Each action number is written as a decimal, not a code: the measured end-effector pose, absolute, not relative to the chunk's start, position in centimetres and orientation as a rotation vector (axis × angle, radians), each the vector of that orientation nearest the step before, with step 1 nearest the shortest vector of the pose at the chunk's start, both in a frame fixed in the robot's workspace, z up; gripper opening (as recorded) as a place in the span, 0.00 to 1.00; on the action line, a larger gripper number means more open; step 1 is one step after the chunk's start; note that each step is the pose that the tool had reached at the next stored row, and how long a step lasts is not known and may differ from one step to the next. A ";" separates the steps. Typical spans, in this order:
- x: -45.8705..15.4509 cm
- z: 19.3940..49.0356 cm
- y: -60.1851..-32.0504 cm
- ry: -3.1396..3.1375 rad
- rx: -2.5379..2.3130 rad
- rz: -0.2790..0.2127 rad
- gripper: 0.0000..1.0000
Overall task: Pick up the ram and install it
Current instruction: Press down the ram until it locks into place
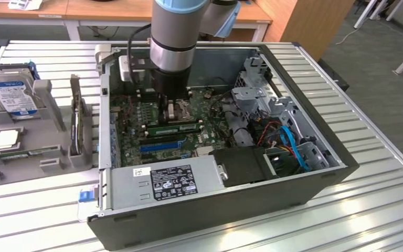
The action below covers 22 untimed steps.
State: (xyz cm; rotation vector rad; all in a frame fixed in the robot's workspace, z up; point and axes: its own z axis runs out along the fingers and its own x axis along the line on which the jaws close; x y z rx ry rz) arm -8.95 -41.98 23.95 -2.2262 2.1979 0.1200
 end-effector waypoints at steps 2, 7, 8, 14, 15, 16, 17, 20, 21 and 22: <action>-8.9 24.5 -42.0 2.198 -2.226 0.120 0.10; -8.9 25.8 -42.0 2.198 -2.226 0.120 0.10; -8.9 26.1 -42.0 2.198 -2.226 0.120 0.10; -8.9 27.7 -42.0 2.198 -2.226 0.120 0.10; -8.9 28.0 -42.0 2.198 -2.226 0.120 0.10; -8.9 28.2 -42.0 2.198 -2.226 0.120 0.10; -8.9 28.4 -42.0 2.198 -2.226 0.120 0.10; -8.9 29.1 -42.0 2.198 -2.226 0.120 0.10; -8.9 29.3 -42.0 2.198 -2.226 0.120 0.10; -8.9 29.5 -42.0 2.198 -2.226 0.120 0.10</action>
